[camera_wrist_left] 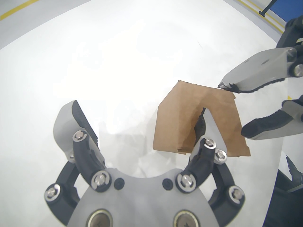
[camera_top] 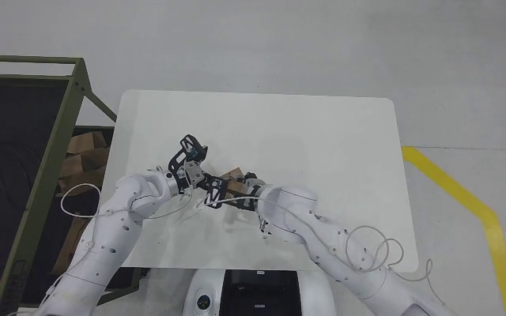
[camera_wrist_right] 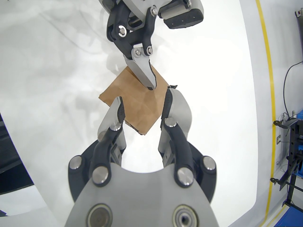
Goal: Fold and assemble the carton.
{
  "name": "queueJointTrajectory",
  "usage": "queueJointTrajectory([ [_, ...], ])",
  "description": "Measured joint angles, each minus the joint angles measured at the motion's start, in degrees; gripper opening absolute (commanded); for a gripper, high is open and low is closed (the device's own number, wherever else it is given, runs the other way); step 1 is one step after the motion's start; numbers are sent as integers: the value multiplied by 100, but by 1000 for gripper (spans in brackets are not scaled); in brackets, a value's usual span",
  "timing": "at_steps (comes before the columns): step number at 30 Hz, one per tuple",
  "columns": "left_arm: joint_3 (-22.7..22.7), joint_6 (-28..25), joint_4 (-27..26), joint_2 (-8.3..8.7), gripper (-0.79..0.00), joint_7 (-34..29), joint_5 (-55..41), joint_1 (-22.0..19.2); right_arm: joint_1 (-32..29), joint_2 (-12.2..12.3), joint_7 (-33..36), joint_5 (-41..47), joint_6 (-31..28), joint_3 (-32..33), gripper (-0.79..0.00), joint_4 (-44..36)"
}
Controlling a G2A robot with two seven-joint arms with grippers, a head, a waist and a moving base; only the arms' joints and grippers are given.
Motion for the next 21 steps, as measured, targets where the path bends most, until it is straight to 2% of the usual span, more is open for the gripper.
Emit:
queueJointTrajectory([
  [11, -2, 5, -21, 4, 0, 16, 12, 40, -47, -41, -84, -77, 173, -35, -471, 230],
  [20, -75, 13, -99, 21, 0, 10, 22, 110, -255, -2, -334, -264, 413, 178, -453, -76],
  [21, -85, 15, -120, 23, 0, 16, 21, 120, -289, 7, -356, -270, 440, 222, -428, -118],
])
